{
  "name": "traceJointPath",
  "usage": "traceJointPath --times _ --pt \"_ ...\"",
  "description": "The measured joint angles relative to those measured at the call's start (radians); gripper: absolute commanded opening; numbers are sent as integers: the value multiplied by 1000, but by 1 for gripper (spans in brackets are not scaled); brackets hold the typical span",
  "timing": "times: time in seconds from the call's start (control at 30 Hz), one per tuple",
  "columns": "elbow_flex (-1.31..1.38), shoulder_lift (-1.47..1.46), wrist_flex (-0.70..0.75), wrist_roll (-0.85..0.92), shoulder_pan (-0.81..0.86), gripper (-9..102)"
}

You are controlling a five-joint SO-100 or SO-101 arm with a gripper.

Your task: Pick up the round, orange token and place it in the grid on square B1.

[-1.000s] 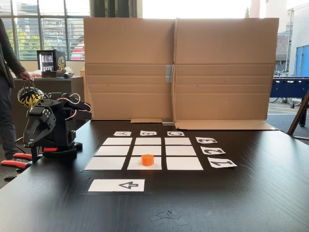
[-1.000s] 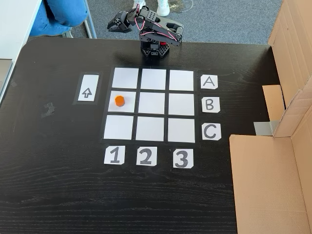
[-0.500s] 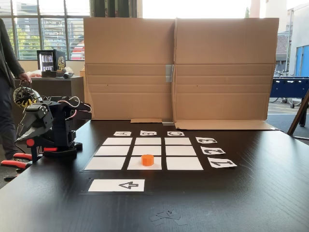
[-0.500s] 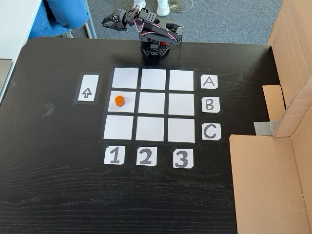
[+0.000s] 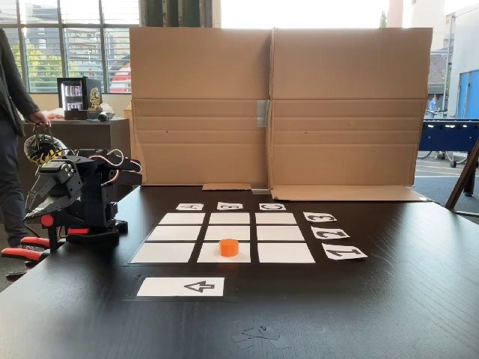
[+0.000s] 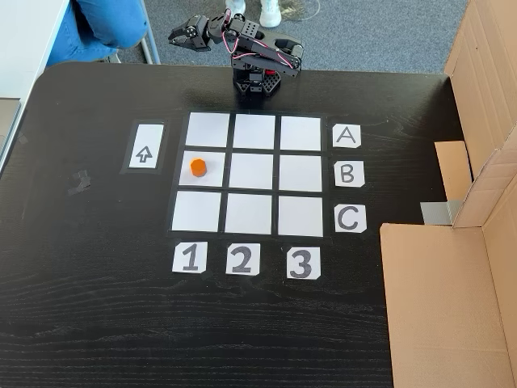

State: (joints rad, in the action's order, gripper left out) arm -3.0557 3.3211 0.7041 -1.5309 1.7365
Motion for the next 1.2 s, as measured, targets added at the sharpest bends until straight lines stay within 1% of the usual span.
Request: traceJointPath --times 0.93,1.0,1.2 --pt "0 0 17 0 -2 0" --pt "3 2 55 0 -2 0" --pt "32 2 230 0 -2 0"
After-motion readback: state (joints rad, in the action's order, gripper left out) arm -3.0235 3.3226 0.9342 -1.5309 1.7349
